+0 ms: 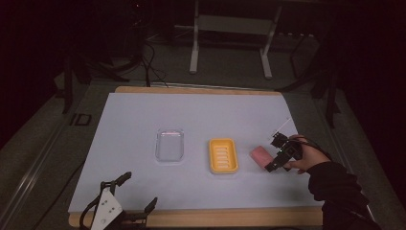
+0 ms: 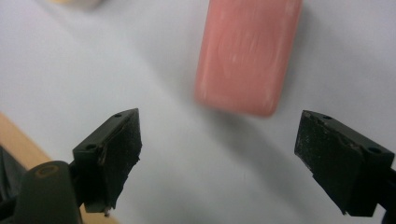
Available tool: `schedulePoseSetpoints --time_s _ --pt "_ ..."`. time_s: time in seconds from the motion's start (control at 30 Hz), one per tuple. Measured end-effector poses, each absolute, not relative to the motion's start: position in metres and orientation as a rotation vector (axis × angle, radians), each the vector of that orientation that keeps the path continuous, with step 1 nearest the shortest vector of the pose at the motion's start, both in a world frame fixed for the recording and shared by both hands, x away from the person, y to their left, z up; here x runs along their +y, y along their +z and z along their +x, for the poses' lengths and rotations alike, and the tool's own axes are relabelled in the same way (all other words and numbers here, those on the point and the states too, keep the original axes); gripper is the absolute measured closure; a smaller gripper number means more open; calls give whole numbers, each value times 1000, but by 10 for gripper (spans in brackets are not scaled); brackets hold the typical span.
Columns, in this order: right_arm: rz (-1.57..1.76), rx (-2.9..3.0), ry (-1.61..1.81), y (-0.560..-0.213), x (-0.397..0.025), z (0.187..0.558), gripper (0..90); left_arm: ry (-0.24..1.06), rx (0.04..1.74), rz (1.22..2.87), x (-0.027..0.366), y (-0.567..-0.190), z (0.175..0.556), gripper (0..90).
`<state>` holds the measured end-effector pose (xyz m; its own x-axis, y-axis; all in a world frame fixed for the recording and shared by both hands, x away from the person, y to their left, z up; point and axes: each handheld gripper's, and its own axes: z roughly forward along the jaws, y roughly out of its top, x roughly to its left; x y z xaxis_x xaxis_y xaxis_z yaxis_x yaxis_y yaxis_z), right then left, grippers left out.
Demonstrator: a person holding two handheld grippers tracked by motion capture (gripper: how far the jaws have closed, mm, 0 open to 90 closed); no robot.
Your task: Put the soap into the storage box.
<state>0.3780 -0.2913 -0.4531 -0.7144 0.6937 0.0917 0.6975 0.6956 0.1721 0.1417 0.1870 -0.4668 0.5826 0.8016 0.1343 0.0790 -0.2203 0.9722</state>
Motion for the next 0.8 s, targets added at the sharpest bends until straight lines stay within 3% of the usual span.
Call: schedulePoseSetpoints --time_s 0.33,0.8 --pt "-1227 -2882 -501 -455 -286 390 149 792 740 1676 187 -467 142 18" --pt "-1217 -2900 -512 -481 -281 402 157 791 737 1677 187 -467 142 18"
